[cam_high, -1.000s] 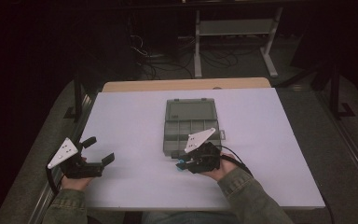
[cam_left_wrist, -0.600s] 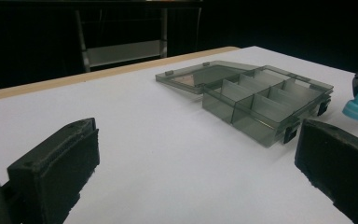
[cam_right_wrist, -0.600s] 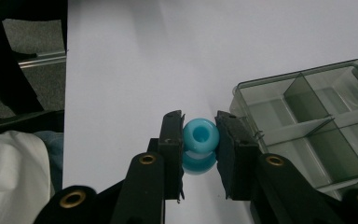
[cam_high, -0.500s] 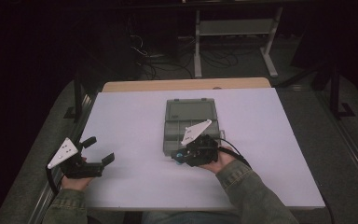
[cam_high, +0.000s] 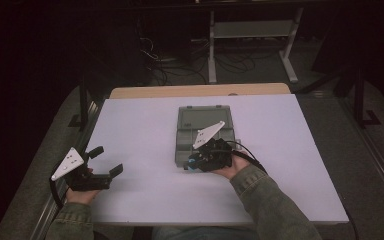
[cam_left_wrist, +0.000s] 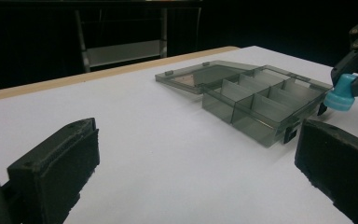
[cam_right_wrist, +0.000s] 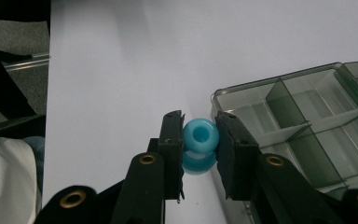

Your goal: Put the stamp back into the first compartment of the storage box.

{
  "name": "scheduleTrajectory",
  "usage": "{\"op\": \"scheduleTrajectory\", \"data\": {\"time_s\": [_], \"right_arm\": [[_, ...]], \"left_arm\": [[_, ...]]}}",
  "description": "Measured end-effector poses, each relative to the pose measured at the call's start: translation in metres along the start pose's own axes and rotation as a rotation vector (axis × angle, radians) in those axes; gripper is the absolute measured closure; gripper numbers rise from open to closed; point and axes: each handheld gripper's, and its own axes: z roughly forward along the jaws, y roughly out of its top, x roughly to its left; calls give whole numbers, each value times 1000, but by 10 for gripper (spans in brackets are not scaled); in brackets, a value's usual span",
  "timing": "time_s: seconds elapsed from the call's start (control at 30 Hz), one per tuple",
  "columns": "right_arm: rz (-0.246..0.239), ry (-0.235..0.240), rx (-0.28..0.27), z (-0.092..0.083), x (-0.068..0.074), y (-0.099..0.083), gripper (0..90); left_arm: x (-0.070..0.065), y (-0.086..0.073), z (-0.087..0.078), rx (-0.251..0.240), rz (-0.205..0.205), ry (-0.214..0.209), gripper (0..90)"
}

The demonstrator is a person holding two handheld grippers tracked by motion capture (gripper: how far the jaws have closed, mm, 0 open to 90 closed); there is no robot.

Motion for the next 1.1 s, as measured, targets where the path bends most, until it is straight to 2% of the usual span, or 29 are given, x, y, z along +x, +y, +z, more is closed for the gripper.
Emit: {"op": "scheduleTrajectory", "data": {"time_s": [0.1, 0.17, 0.3, 0.33, 0.4, 0.43, 0.47, 0.63, 0.67, 0.7, 0.73, 0.8, 0.9, 0.93, 0.97, 1.07, 1.1], "right_arm": [[-9, -6, -1, -1, -3, 2, 714], [11, -5, 3, -3, -3, 4, 714], [-6, -12, -3, -4, -8, 7, 714], [12, -11, -1, -5, -7, 8, 714], [13, -17, -1, -6, -9, 9, 714], [-3, -20, -2, -6, -11, 9, 714], [18, -20, -1, -7, -11, 10, 714], [1, -29, -7, -10, -18, 14, 714], [21, -27, -4, -11, -17, 16, 714], [0, -32, -5, -11, -20, 16, 714], [28, -29, -3, -11, -18, 17, 714], [10, -34, -4, -11, -21, 18, 714], [19, -34, 1, -11, -23, 20, 714], [39, -30, 3, -11, -24, 20, 714], [27, -37, 1, -11, -27, 20, 714], [54, -37, -1, -11, -30, 20, 714], [35, -39, -2, -10, -33, 19, 714]], "left_arm": [[0, 0, 0, -1, -3, 0, 0], [0, 0, 0, -1, 0, 0, 0], [0, 0, 0, 1, 0, 1, 0], [0, 0, 0, -2, -2, 2, 0], [0, 0, 0, -1, 0, 2, 0], [0, 0, 0, 0, 0, 2, 0], [0, 0, 0, 1, 2, 2, 0], [0, 0, 0, -1, 2, 0, 0], [0, 0, 0, -3, 1, 0, 0], [0, 0, 0, -3, 2, 0, 0], [0, 0, 0, -1, 0, 1, 0], [0, 0, 0, -2, 2, 0, 0], [0, 0, 0, 0, 4, 1, 0], [0, 0, 0, 2, 4, 1, 0], [0, 0, 0, 2, 2, 1, 0], [0, 0, 0, 5, 5, 1, 0], [0, 0, 0, 5, 6, 1, 0]]}}
